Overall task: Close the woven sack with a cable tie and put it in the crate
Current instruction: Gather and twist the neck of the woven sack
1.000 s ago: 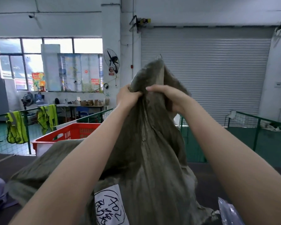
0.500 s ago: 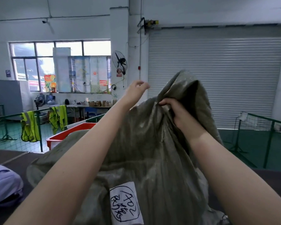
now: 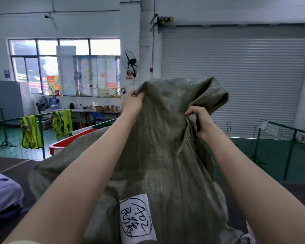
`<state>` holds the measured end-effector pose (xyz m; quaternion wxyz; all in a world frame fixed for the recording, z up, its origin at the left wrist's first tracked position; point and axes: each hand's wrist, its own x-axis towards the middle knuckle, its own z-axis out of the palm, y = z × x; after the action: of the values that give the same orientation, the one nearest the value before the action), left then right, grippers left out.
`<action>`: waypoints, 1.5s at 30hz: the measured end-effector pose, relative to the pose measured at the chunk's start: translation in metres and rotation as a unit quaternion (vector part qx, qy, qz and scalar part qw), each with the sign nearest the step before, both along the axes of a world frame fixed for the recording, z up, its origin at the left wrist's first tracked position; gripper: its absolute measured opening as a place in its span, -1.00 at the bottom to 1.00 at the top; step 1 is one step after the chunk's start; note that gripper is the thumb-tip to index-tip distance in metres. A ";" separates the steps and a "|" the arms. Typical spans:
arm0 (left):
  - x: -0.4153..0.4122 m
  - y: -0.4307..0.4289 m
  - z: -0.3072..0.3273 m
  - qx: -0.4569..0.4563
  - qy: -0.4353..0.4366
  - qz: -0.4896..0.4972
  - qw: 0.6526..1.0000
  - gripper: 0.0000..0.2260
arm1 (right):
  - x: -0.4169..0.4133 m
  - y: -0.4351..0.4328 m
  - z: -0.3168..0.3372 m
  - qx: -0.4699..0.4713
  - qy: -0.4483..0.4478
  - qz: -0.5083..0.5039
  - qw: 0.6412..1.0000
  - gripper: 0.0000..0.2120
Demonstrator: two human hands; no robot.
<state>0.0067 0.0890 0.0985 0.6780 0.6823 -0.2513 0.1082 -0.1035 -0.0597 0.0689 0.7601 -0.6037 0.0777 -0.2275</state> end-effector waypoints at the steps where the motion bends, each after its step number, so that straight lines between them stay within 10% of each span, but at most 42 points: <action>1: 0.001 -0.002 0.004 -0.018 -0.011 0.020 1.000 -0.88 | -0.002 0.000 0.000 -0.024 0.014 0.017 0.999 -0.81; 8: -0.027 -0.031 0.025 -0.002 -0.095 0.040 0.995 -0.81 | 0.004 0.027 0.002 -0.119 0.040 0.139 0.982 -0.78; 14: -0.043 -0.020 0.031 0.134 -0.097 -0.260 0.951 -0.88 | 0.029 0.036 -0.011 -0.046 -0.057 0.078 0.994 -0.68; 20: -0.021 0.004 0.026 0.201 -0.192 -0.039 0.960 -0.59 | 0.030 0.033 -0.012 0.033 -0.071 0.022 0.997 -0.87; 25: -0.005 0.018 0.000 0.436 -0.071 -0.151 0.884 -0.32 | 0.025 0.035 -0.006 0.056 -0.086 0.046 0.994 -0.68; 30: -0.002 0.015 -0.001 0.337 -0.092 -0.129 0.928 -0.77 | 0.023 0.037 -0.006 0.044 -0.078 0.060 0.994 -0.74; 39: 0.002 0.029 0.023 0.264 0.016 -0.067 0.962 -0.70 | 0.002 0.025 -0.003 -0.057 -0.008 0.055 0.997 -0.85; 45: -0.018 0.005 0.026 0.231 -0.126 -0.008 0.965 -0.84 | 0.000 0.035 -0.002 -0.135 0.047 0.120 0.982 -0.86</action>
<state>-0.0114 0.0940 0.1242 0.4656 0.7994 -0.3581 0.1265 -0.1037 -0.0243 0.0667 0.6886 -0.7160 0.0087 -0.1144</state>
